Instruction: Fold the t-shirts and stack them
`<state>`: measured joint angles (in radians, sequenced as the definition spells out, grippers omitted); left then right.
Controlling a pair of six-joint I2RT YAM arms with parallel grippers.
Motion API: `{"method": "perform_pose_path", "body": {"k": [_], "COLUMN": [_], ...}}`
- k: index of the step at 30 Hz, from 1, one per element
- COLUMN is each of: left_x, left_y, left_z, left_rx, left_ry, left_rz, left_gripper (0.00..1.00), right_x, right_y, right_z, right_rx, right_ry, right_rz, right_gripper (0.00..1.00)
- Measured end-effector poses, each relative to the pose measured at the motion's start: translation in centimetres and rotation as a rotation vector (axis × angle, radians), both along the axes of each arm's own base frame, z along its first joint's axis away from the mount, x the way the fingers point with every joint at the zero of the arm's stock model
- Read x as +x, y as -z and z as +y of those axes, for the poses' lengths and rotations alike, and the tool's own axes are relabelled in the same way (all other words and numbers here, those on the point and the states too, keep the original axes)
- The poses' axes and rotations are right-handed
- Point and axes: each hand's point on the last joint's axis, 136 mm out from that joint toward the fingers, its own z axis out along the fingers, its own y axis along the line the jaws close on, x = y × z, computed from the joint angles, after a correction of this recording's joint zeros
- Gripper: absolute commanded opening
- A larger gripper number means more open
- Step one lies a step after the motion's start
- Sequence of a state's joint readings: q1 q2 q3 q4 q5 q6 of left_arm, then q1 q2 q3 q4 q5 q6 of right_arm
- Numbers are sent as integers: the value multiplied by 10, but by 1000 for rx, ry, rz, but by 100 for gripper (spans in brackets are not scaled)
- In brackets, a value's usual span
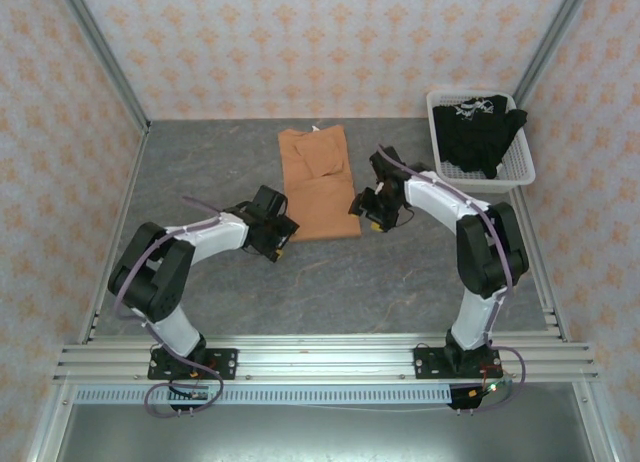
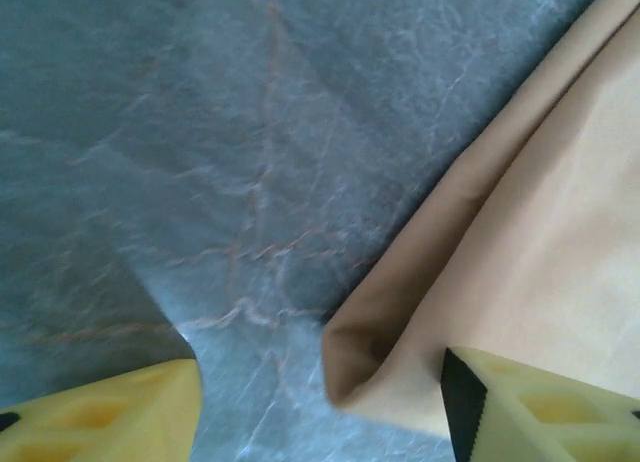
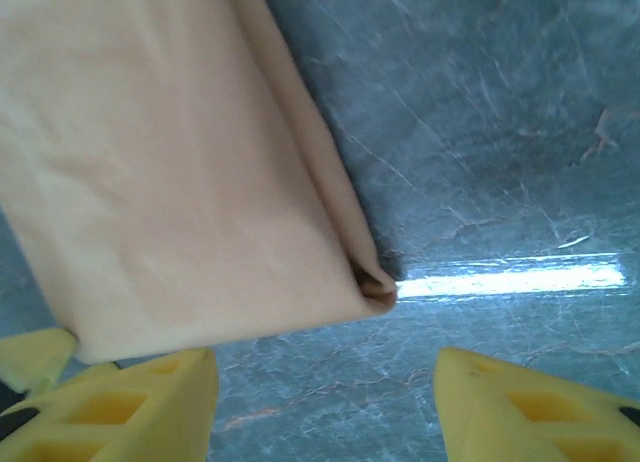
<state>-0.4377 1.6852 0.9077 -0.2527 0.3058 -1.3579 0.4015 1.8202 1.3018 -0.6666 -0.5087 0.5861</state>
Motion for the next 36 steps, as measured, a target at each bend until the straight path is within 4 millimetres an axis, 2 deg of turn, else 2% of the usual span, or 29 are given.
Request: {"method": "perform_pose_path", "body": {"k": [3,8,12,16,19,22,25,30,36], "left_x": [-1,-5,-6,-5,-3,0,3,6,15], "left_y": [3,9,10,10,9,9,7,6,6], "left_z": [2,5,6,5,4,2,0,-1,-6], "left_rx": [-5,10,22,29,33,31,26,22,4], "left_ry": [-28,-49,-54,-54,-51,-49,-44,-40,-44], "left_rz": [21,76,105,120,125,122,115,106,76], "left_gripper": [48,33,32,32,33,37,41,41,38], "right_x": [-6,0,3,-3,-5,-5,-5,4,11], "right_y": [10,13,22,40,42,43,46,47,44], "right_z": [1,7,12,16,18,18,17,22,29], "right_rx": [18,49,63,43,33,29,16,12,23], "right_ry": [18,34,47,45,45,53,63,69,67], "right_rz": [23,13,28,75,78,84,100,106,87], "right_gripper": [59,59,58,57,54,46,28,6,0]}}
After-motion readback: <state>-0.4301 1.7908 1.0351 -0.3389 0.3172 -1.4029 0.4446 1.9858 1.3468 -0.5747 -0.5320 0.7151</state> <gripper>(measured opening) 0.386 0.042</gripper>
